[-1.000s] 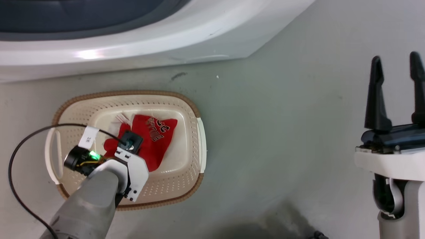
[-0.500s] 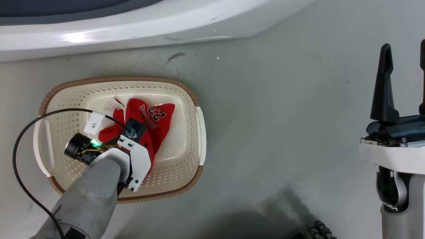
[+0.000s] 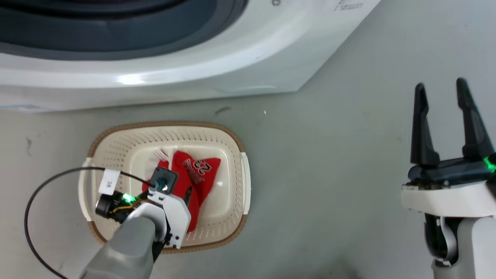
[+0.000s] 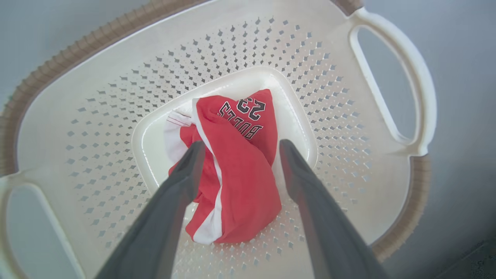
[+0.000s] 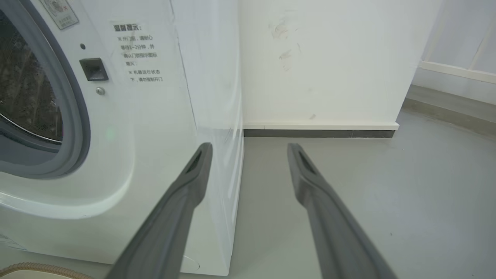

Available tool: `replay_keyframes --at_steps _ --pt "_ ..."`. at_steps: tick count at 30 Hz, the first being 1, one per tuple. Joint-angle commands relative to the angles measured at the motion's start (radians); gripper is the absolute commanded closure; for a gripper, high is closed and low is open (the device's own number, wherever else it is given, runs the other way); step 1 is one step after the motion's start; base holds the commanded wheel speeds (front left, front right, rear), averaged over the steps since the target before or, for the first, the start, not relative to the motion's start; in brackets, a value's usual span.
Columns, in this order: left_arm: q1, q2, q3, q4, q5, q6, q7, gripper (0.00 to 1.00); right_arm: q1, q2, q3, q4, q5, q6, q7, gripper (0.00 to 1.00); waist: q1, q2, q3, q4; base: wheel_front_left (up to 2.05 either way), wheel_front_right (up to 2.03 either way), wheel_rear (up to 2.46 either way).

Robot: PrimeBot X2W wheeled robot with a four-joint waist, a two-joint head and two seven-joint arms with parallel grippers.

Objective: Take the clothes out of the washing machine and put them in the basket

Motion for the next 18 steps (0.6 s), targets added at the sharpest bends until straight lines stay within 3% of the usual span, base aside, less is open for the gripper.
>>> replay_keyframes --at_steps 1,12,18 --pt "0.031 -0.002 0.013 -0.015 -0.010 0.008 -0.010 0.00 0.026 0.001 0.005 0.009 -0.006 -0.001 -0.002 0.00 -0.0001 0.0000 -0.084 0.024 0.00 0.00 0.00" --pt "0.203 0.040 0.168 -0.375 0.022 0.118 -0.013 0.00 0.115 0.001 0.012 0.044 -0.016 -0.001 -0.002 0.00 -0.0001 0.0000 -0.252 0.067 0.00 0.00 0.00" --pt "0.350 0.045 0.317 -0.626 0.097 0.183 -0.013 0.00 0.166 0.001 0.017 0.064 -0.020 -0.001 -0.002 0.00 -0.0001 0.0000 -0.341 0.081 0.00 0.00 0.00"
